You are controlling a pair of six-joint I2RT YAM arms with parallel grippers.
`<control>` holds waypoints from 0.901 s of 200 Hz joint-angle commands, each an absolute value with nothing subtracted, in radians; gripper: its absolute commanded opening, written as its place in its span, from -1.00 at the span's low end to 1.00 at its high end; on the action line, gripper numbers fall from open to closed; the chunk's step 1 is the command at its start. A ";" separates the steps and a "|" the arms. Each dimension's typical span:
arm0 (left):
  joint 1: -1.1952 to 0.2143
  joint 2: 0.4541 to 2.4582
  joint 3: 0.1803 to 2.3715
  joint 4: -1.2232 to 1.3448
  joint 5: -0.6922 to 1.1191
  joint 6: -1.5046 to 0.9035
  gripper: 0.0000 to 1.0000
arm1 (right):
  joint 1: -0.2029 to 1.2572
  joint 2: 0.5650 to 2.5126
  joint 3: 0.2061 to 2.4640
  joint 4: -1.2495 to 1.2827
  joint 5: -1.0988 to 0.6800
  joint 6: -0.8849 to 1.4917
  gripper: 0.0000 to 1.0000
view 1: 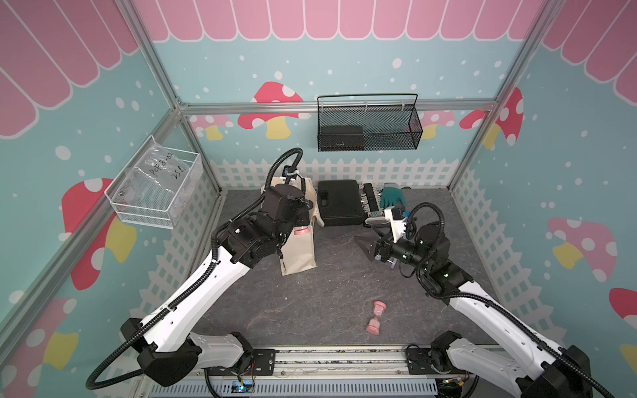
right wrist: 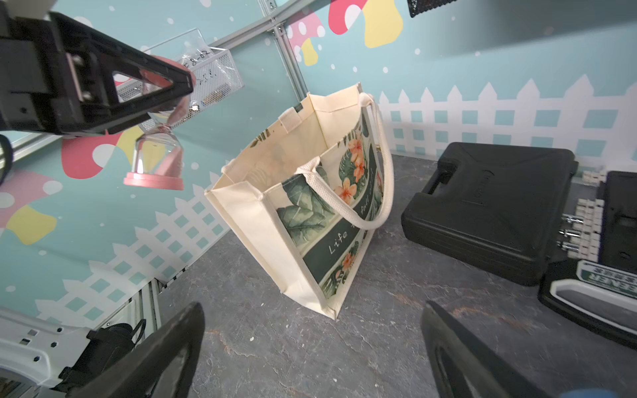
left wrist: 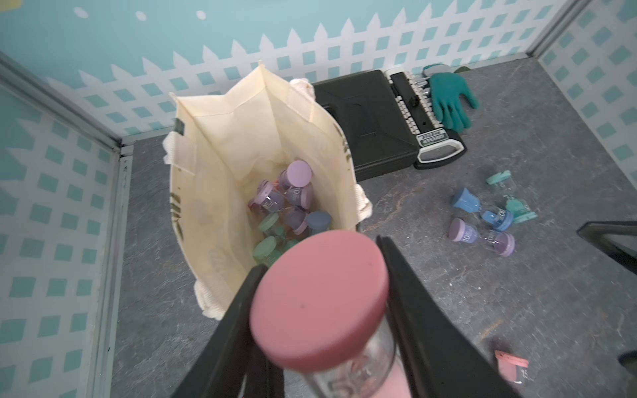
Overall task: Put the hourglass into the canvas bag
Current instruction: Place the hourglass in the canvas bag.
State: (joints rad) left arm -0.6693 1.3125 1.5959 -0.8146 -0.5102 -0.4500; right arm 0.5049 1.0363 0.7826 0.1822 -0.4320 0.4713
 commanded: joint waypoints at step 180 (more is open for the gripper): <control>-0.335 1.888 1.794 -0.782 -0.270 -0.393 -0.42 | 0.509 1.176 0.782 0.387 -0.576 0.412 0.99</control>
